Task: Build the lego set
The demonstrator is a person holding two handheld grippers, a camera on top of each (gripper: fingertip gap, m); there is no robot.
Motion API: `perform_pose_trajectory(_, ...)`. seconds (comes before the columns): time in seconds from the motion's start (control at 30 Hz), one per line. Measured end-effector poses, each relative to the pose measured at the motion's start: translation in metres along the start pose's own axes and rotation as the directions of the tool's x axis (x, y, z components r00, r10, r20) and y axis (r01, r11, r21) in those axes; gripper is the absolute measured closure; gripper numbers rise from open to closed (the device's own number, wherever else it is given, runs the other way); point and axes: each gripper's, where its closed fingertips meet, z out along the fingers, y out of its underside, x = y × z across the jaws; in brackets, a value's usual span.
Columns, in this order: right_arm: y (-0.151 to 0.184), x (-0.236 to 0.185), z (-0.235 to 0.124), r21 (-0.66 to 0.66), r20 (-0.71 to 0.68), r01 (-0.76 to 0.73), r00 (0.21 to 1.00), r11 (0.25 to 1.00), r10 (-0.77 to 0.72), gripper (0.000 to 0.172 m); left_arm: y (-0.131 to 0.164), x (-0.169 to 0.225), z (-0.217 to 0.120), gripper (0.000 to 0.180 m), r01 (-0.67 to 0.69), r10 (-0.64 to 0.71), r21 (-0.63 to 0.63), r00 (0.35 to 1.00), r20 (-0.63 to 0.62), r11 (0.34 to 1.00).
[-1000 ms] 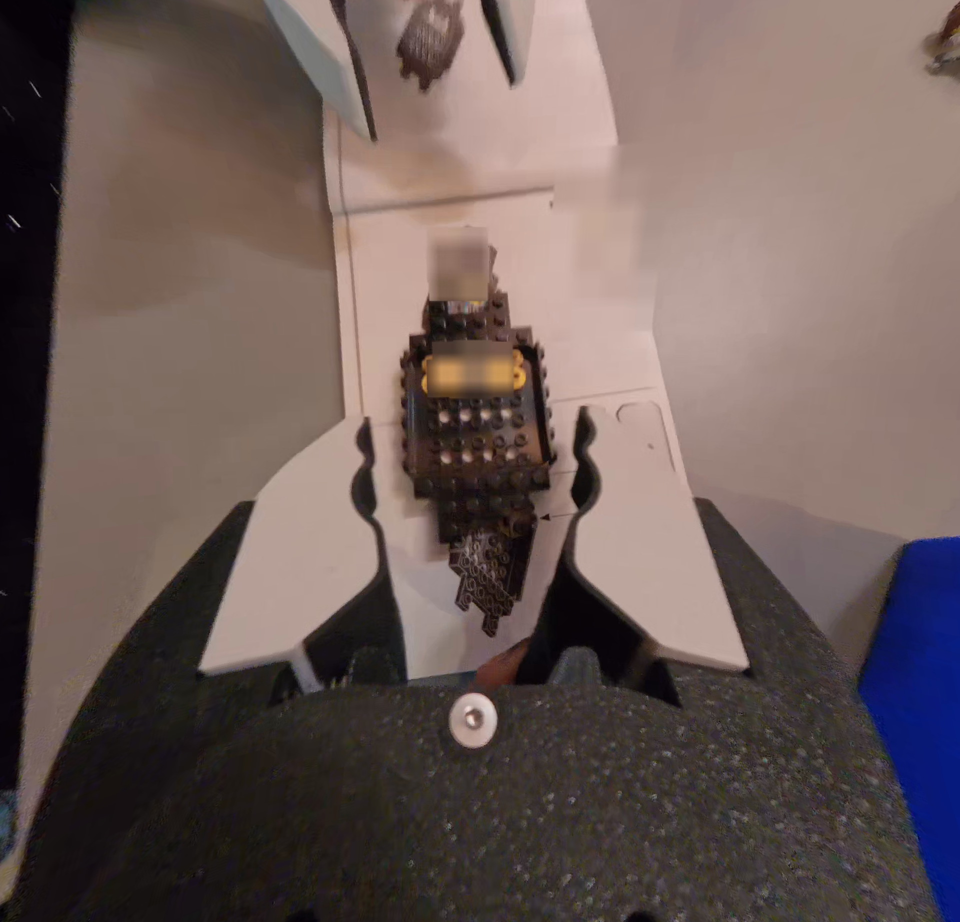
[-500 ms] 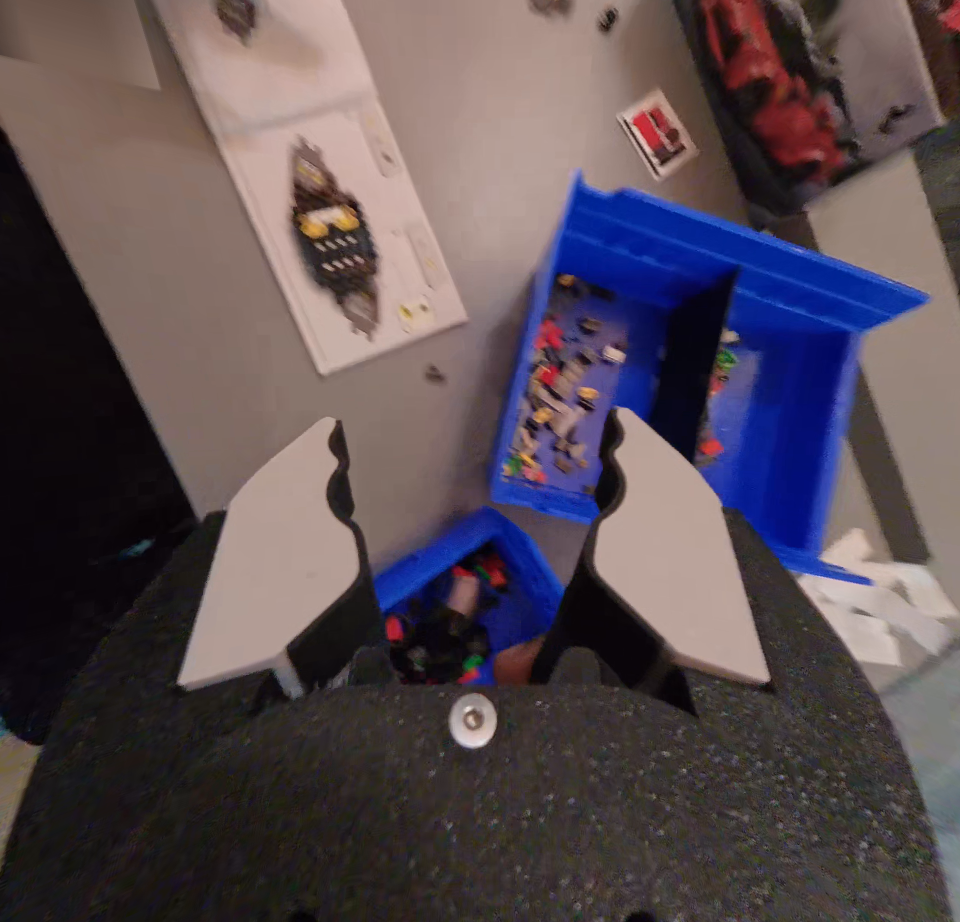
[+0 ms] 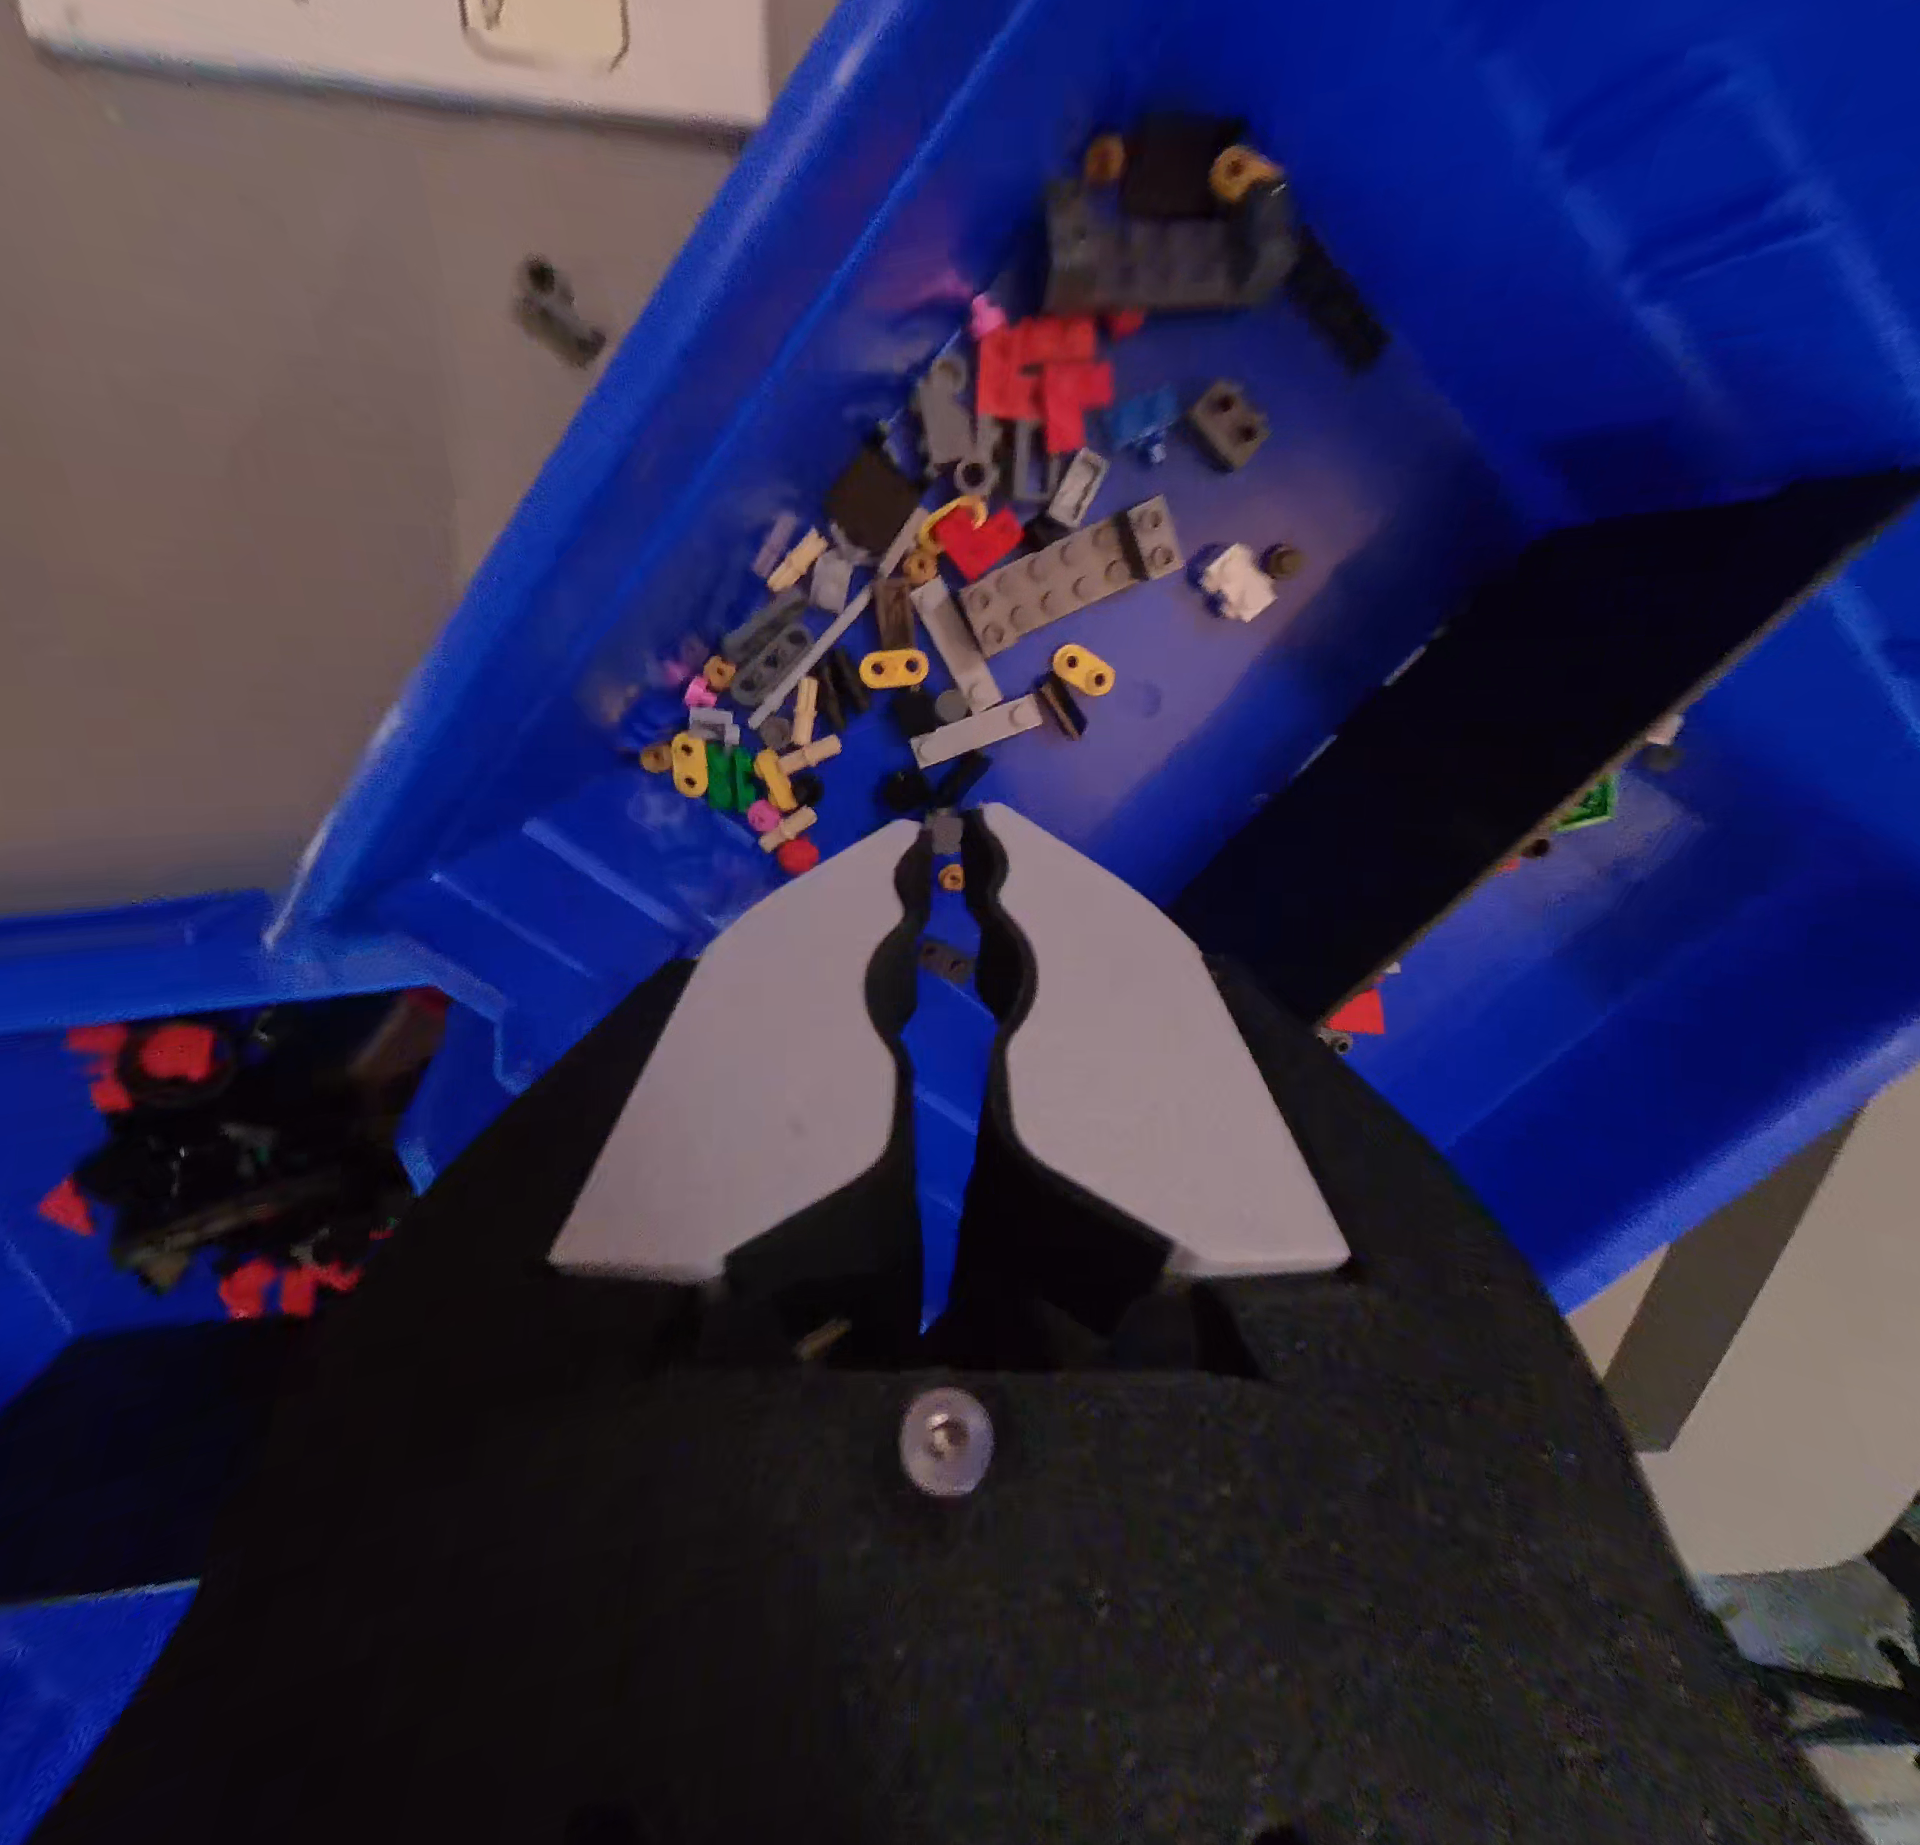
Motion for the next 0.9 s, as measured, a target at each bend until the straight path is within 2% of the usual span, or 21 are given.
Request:
perform_pose_trajectory(0.2, -0.005, 0.005, 0.024, 0.038, 0.075, 0.046, 0.996, 0.998, -0.049, 0.145, -0.010, -0.010, 0.011, 0.180, -0.004, 0.005, -0.008, 0.998, 0.055, 1.000)
perform_pose_trajectory(0.33, 0.002, 0.004, 0.040, -0.053, 0.131, 0.157, 0.980, 0.986, -0.149, 0.145, -0.013, -0.012, 0.011, 0.180, -0.012, 0.013, -0.018, 0.997, 0.081, 1.000)
perform_pose_trajectory(0.47, -0.006, 0.022, 0.040, -0.038, 0.066, 0.163, 0.985, 0.986, -0.160, 0.139, -0.008, -0.017, 0.012, 0.180, -0.001, 0.005, -0.042, 0.993, 0.114, 0.999)
perform_pose_trajectory(0.57, -0.025, 0.049, 0.036, 0.054, -0.071, 0.107, 0.992, 0.993, -0.103, 0.139, -0.007, -0.016, 0.014, 0.179, 0.012, -0.008, -0.034, 0.994, 0.106, 0.999)
perform_pose_trajectory(0.63, -0.041, 0.067, 0.034, 0.151, -0.156, 0.000, 0.988, 0.989, 0.024, 0.137, -0.007, -0.015, 0.016, 0.179, 0.017, -0.013, -0.032, 0.995, 0.100, 0.999)
perform_pose_trajectory(0.77, -0.065, 0.076, 0.039, 0.299, -0.114, -0.257, 0.947, 0.919, 0.301, 0.132, -0.001, -0.017, 0.016, 0.178, 0.022, -0.016, -0.054, 0.993, 0.114, 0.998)
perform_pose_trajectory(0.83, -0.071, 0.076, 0.046, 0.305, -0.085, -0.336, 0.922, 0.891, 0.377, 0.137, -0.001, -0.017, 0.016, 0.178, 0.022, -0.016, -0.049, 0.993, 0.118, 0.999)
perform_pose_trajectory(0.9, -0.073, 0.075, 0.055, 0.268, -0.058, -0.365, 0.917, 0.892, 0.393, 0.149, -0.001, -0.014, 0.016, 0.178, 0.016, -0.012, -0.035, 0.994, 0.109, 0.999)
